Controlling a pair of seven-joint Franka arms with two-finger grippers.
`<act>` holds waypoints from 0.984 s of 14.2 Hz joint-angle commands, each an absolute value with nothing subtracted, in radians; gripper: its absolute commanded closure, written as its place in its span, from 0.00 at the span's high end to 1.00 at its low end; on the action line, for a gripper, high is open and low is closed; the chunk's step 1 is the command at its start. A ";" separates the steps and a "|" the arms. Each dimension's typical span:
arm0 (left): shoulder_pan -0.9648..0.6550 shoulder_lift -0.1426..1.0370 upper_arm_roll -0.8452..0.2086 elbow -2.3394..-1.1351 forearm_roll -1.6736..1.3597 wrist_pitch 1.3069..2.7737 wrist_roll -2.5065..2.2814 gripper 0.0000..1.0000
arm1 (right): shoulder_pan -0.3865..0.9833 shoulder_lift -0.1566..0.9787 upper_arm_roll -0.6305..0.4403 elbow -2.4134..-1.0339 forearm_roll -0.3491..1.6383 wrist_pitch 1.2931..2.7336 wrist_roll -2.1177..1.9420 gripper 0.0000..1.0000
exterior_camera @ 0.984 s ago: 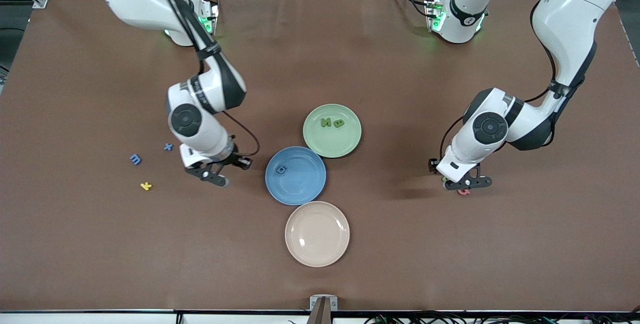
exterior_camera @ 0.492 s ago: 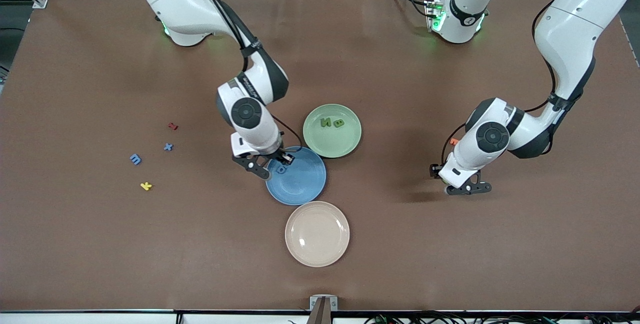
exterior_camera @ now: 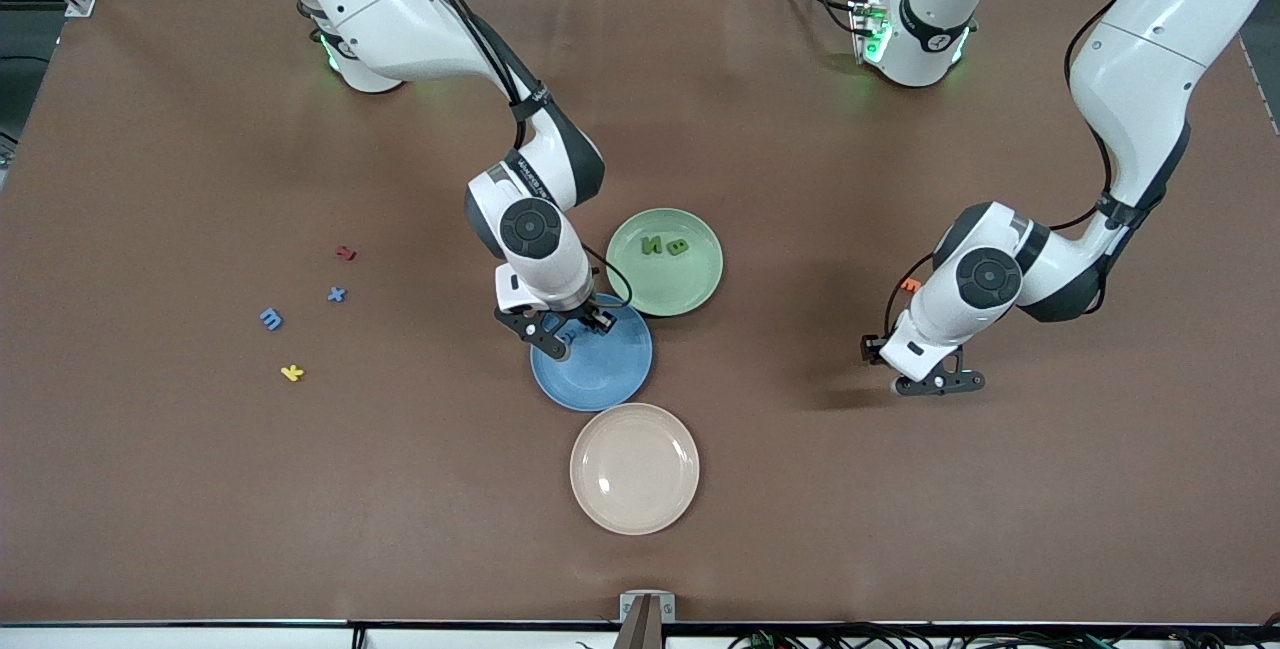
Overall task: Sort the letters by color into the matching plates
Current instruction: 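Drop the right gripper's c on the blue plate while the left gripper grasps J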
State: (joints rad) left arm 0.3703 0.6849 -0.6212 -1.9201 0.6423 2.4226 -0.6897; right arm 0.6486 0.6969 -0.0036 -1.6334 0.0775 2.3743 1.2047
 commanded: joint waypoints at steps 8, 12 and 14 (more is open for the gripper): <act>0.370 0.712 -0.609 -1.911 0.678 2.453 -0.684 0.42 | 0.649 0.712 -0.017 -1.586 0.074 2.359 1.204 1.00; 0.370 0.710 -0.609 -1.910 0.678 2.461 -0.692 0.16 | 0.618 0.671 -0.026 -1.653 0.069 2.341 1.110 1.00; 0.370 0.707 -0.609 -1.910 0.678 2.461 -0.698 0.13 | 0.582 0.600 -0.026 -1.704 0.069 2.287 1.025 1.00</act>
State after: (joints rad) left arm 0.3689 0.7018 -0.6112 -1.9176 0.6499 2.4497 -0.6893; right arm 0.6266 0.6883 -0.0355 -1.6292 0.0749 2.3282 1.1061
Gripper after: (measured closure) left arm 0.696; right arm 0.000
